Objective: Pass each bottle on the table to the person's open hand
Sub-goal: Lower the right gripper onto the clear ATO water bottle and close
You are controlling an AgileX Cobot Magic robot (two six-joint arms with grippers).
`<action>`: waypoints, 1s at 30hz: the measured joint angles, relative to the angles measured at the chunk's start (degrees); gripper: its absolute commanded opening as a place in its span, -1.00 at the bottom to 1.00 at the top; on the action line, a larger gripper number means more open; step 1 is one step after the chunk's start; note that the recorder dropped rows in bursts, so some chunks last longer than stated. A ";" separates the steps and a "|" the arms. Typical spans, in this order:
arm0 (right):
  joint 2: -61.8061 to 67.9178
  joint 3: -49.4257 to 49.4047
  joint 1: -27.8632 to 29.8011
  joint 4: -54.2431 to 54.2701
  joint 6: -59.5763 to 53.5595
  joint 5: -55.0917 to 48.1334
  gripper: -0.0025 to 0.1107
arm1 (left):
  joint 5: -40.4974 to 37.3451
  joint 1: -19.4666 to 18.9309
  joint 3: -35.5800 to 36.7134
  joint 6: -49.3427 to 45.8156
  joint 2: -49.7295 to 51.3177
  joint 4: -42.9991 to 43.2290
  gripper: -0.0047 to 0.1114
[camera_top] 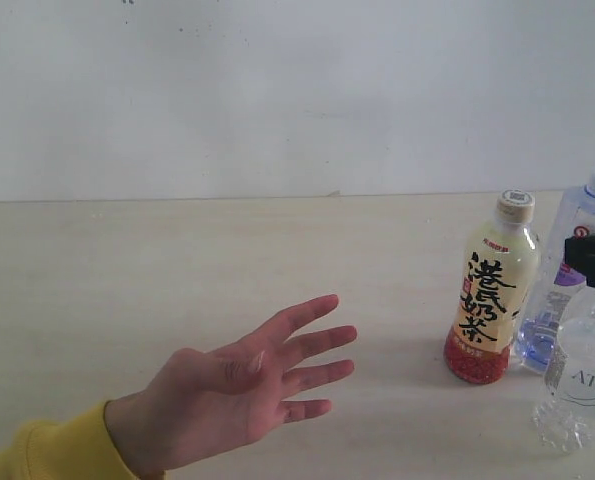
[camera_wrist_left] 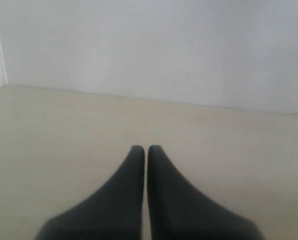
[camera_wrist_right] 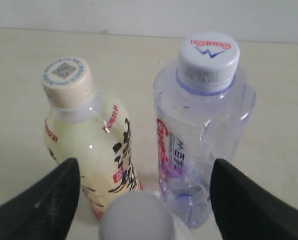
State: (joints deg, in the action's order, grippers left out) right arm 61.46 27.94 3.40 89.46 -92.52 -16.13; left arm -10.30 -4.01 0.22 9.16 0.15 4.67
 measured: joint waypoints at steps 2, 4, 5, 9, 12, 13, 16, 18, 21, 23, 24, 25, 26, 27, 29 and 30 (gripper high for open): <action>0.04 0.66 0.00 0.26 -0.24 0.00 0.16 | 0.00 0.00 0.00 0.00 0.00 0.00 -0.85; 0.18 0.79 0.00 0.61 -0.24 0.00 -0.02 | 0.00 0.00 0.00 0.00 0.00 0.00 -0.85; 0.31 0.90 0.00 0.65 -0.24 0.00 -0.11 | 0.00 0.00 0.00 0.00 0.00 0.00 -0.85; 0.40 0.90 0.00 0.24 -1.55 -3.16 -0.30 | 0.00 0.00 0.00 0.00 0.00 0.00 -0.85; 0.40 0.90 0.00 -0.02 -1.84 -3.68 -0.29 | 0.00 0.00 0.00 0.00 0.00 0.00 -0.85; 0.40 0.90 0.00 -0.02 -1.84 -3.41 -0.29 | 0.00 0.00 0.00 0.00 0.00 0.00 -0.85; 0.40 0.90 0.00 -0.17 -1.72 -2.50 -0.29 | 0.00 0.00 0.00 0.00 0.00 0.00 -0.85; 0.40 0.90 0.00 -0.17 -1.20 -2.14 -0.29 | 0.00 0.00 0.00 0.00 0.00 0.00 -0.85; 0.40 0.90 0.00 -0.17 -0.36 -1.66 -0.29 | 0.00 0.00 0.00 0.00 0.00 0.00 -0.85; 0.40 0.99 0.00 -0.17 -0.06 -0.99 -0.39 | 0.00 0.00 0.00 0.00 0.00 0.00 -0.85; 0.40 0.99 0.00 -0.17 0.16 -0.58 -0.48 | 0.00 0.00 0.00 0.00 0.00 0.00 -0.85; 0.40 0.99 0.00 -0.17 0.16 -0.11 -0.69 | 0.00 0.00 0.00 0.00 0.00 0.00 -0.85; 0.40 0.99 0.00 -0.45 0.31 0.69 -0.81 | 0.00 0.00 0.00 0.00 0.00 0.00 -0.85; 0.40 0.99 0.00 -0.42 0.42 0.79 -0.96 | 0.00 0.00 0.00 0.00 0.00 0.00 -0.85; 0.40 0.99 0.00 -0.51 0.42 0.79 -0.96 | 0.00 0.00 0.00 0.00 0.00 0.00 -0.85; 0.40 0.99 0.00 -0.54 0.42 0.79 -0.96 | 0.00 0.00 0.00 0.00 0.00 0.00 -0.85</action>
State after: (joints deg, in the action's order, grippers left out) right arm 61.86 28.92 3.40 88.92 -92.10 -15.33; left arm -10.30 -4.01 0.22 9.16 0.15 4.67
